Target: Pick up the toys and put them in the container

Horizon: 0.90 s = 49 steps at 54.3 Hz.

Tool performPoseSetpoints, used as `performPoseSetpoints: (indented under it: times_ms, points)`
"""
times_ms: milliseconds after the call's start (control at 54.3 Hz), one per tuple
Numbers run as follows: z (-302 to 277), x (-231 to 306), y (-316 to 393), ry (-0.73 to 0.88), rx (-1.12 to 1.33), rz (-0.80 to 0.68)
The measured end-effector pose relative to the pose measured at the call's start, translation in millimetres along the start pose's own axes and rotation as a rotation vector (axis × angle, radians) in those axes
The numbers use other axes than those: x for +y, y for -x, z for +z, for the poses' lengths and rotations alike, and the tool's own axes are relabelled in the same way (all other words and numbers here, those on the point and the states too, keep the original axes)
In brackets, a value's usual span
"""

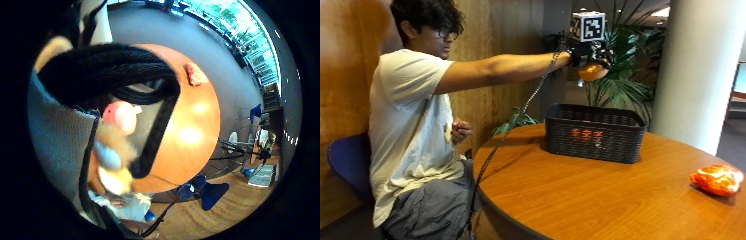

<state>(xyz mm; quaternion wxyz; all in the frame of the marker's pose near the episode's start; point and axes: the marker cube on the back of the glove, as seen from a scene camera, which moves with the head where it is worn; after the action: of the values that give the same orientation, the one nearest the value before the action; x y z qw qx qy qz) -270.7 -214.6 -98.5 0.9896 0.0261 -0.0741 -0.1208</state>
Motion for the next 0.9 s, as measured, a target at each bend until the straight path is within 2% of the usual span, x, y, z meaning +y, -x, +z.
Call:
performPoseSetpoints:
  times_ms: [166,276,903]
  points:
    - [4.5,6.0,-11.1,0.065,0.073,0.023]
    - [4.4,4.2,-13.4,0.049,0.068,0.045]
    - [1.9,19.5,-15.7,0.053,0.080,-0.023]
